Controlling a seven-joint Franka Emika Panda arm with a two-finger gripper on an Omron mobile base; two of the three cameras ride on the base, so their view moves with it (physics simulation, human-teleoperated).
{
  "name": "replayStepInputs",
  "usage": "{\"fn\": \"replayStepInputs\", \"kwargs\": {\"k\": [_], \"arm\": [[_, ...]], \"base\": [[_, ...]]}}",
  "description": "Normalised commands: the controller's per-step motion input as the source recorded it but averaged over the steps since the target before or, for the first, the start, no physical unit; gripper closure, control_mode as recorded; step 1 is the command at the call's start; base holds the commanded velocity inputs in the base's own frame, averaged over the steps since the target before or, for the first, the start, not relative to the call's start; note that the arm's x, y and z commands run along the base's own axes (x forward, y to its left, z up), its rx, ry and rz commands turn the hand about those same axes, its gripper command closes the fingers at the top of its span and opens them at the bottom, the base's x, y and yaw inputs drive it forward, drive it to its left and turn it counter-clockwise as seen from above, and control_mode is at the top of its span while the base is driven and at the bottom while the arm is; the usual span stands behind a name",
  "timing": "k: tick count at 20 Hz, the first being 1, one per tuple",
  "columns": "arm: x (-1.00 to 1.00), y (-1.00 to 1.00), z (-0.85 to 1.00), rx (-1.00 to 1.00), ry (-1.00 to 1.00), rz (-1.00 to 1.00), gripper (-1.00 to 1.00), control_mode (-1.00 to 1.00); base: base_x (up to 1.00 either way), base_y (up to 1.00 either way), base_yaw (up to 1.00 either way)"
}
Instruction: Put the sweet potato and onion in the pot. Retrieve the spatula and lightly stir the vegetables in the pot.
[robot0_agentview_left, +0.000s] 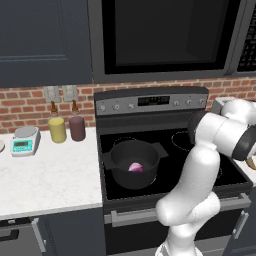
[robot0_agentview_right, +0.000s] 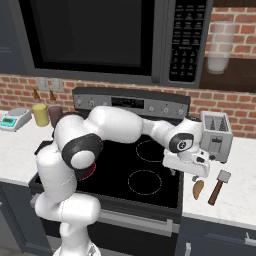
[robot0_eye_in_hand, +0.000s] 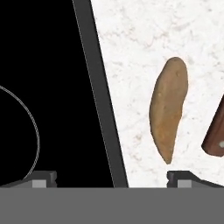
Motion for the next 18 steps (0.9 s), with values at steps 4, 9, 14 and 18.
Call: {"fn": "replayStepInputs", "kwargs": {"k": [4,9,14,18], "arm": [[0.17,-0.23,-0.31,0.03,0.1,0.0,-1.0,-1.0],[0.14,-0.24,-0.25,0.04,0.07,0.0,-1.0,-1.0],[0.16,-0.25,-0.2,0.04,0.05,0.0,-1.0,-1.0],[0.2,-0.21,-0.24,0.06,0.04,0.0,-1.0,-1.0]], "base": [[0.0,0.0,0.0],[0.0,0.0,0.0],[0.0,0.0,0.0],[0.0,0.0,0.0]]}}
